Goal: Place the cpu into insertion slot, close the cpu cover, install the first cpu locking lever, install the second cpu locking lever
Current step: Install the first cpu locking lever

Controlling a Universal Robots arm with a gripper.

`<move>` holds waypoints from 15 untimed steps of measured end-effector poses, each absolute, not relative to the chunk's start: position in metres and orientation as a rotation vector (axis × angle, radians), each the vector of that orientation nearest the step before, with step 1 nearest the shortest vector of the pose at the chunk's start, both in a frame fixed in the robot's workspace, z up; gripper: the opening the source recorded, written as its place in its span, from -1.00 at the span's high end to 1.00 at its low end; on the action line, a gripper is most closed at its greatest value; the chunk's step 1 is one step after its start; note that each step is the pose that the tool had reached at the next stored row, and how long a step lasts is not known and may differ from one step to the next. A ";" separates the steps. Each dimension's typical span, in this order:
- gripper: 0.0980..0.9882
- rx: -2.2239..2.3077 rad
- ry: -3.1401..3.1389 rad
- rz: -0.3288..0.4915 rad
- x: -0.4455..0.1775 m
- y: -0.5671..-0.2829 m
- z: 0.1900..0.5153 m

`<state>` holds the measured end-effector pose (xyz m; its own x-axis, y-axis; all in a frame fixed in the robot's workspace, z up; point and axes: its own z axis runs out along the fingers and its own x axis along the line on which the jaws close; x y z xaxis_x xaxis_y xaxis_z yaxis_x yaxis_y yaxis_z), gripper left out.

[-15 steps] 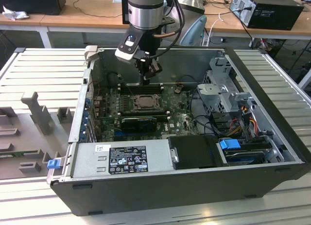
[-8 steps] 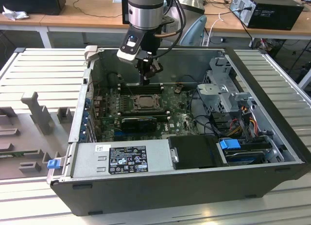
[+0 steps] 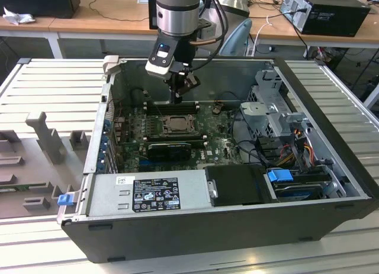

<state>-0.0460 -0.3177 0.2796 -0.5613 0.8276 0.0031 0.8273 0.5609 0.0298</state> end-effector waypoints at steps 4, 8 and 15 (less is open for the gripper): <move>0.98 1.397 2.802 0.044 -0.046 -0.318 0.280; 0.98 1.290 2.854 0.045 -0.046 -0.318 0.280; 0.98 1.086 2.940 0.045 -0.046 -0.318 0.280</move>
